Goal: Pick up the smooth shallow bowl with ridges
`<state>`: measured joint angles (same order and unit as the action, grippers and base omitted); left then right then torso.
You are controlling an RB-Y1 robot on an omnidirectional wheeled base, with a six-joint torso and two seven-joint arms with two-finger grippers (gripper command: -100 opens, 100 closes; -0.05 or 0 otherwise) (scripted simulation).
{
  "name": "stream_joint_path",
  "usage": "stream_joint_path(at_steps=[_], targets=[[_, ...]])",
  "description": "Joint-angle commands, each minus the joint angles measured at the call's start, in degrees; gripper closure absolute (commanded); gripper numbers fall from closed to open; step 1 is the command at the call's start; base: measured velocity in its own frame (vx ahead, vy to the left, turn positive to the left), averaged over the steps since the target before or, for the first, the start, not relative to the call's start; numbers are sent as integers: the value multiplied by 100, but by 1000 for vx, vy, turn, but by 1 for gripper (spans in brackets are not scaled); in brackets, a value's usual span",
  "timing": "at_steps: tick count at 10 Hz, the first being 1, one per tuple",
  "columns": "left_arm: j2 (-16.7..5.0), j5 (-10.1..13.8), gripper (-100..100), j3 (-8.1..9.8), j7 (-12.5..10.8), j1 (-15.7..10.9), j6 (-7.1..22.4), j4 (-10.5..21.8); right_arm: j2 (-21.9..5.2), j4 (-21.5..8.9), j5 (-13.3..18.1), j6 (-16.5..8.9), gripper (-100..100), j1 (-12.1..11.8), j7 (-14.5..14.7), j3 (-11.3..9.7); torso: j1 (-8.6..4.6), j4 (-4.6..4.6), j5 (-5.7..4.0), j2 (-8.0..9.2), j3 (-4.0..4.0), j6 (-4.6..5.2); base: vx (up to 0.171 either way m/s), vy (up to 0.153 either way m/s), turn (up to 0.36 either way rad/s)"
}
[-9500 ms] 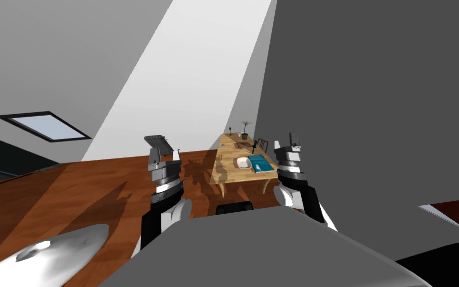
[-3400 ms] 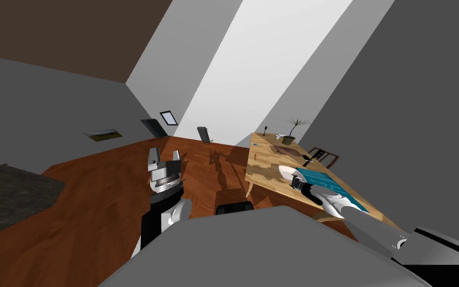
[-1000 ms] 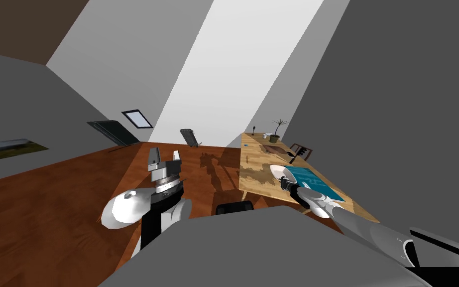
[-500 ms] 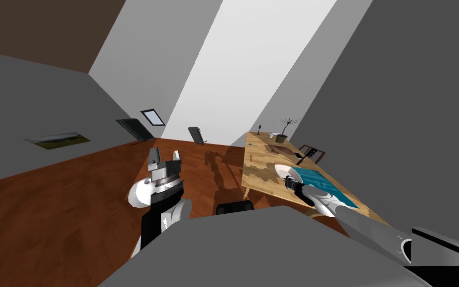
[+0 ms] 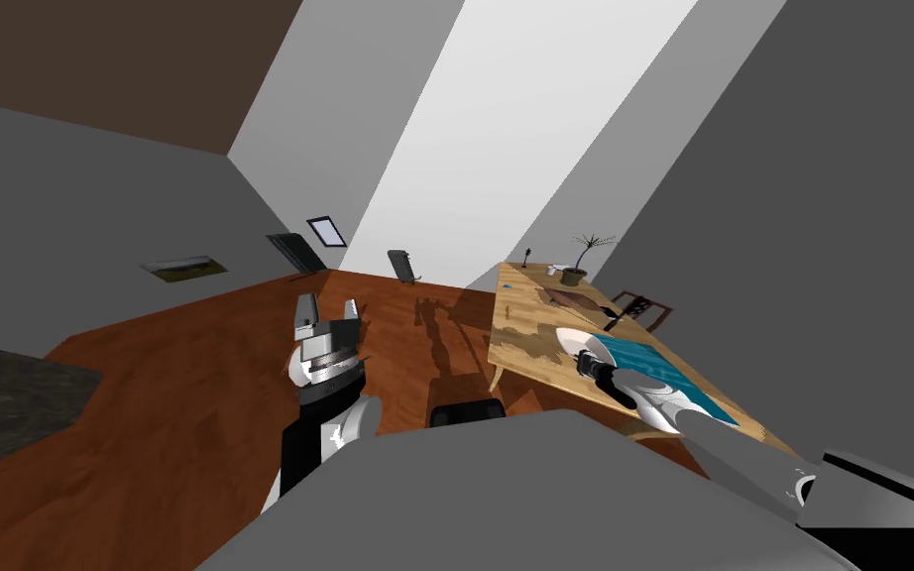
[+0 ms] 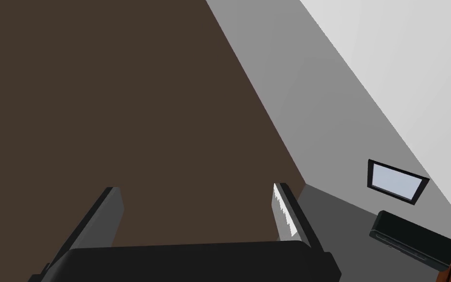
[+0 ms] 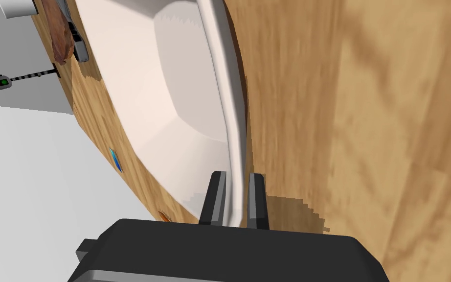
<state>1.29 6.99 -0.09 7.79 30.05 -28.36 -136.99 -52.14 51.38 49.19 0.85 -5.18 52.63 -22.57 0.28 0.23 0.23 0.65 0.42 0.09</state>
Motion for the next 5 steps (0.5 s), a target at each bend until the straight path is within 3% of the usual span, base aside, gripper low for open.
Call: stream_joint_path(at_steps=[1,2,4,5], targets=[[0,0,0,0,0,0,0,0,60,-172,43,127,100,21,46,156,0,0,0,0,0,0,-50,32,62],[0,0,0,0,0,1,0,0,86,-353,48,254,100,35,65,315,-1,0,0,-6,-3,1,-52,46,123],[0,0,0,0,0,1,0,0,56,-267,36,211,100,-15,47,285,1,1,2,-10,-4,-1,-29,19,42],[0,0,0,1,0,1,0,0,62,-276,37,223,0,-13,52,290,-5,0,2,-17,-8,1,0,0,0]])
